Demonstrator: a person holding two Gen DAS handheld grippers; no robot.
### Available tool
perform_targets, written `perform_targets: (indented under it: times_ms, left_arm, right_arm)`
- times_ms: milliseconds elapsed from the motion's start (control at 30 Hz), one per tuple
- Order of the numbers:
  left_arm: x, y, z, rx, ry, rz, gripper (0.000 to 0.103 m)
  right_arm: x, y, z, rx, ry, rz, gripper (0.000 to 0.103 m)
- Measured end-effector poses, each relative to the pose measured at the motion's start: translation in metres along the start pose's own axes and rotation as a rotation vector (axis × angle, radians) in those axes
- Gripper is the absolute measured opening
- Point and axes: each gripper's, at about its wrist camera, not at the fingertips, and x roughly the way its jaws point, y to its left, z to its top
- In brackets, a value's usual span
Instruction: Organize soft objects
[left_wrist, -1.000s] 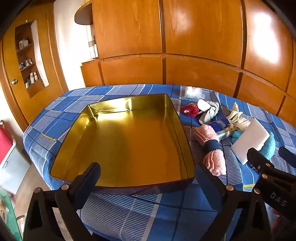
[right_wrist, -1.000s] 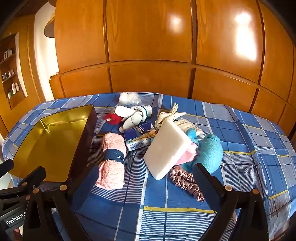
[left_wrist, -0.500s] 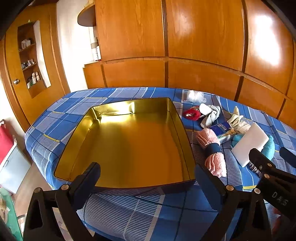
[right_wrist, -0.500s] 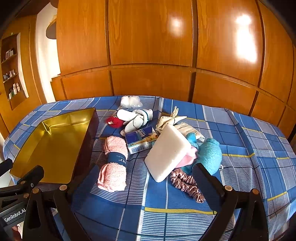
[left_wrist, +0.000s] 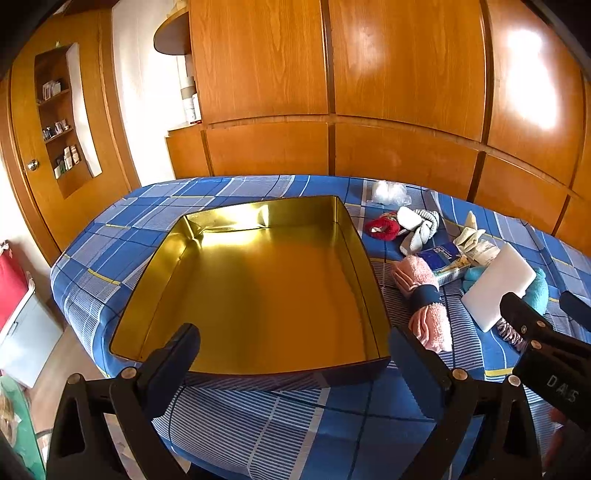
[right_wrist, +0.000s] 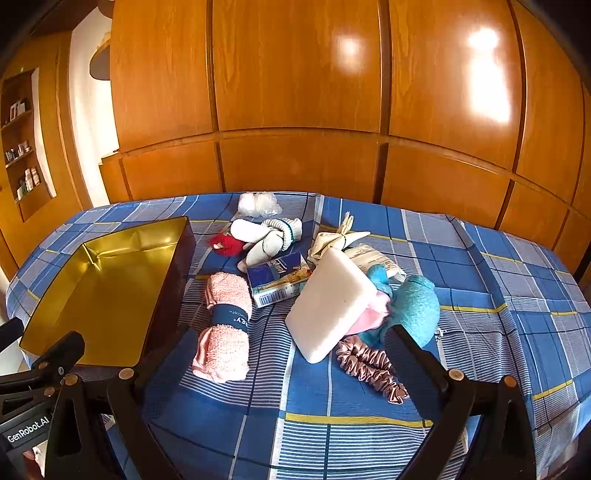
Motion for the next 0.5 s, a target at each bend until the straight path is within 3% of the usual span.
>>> perform_targets:
  times_ms: [500]
  left_arm:
    - [0.001,-0.011,0.001,0.044,-0.002,-0.008,0.102]
  right_arm:
    - [0.002,-0.022,0.007,0.024,-0.01,-0.027,0.103]
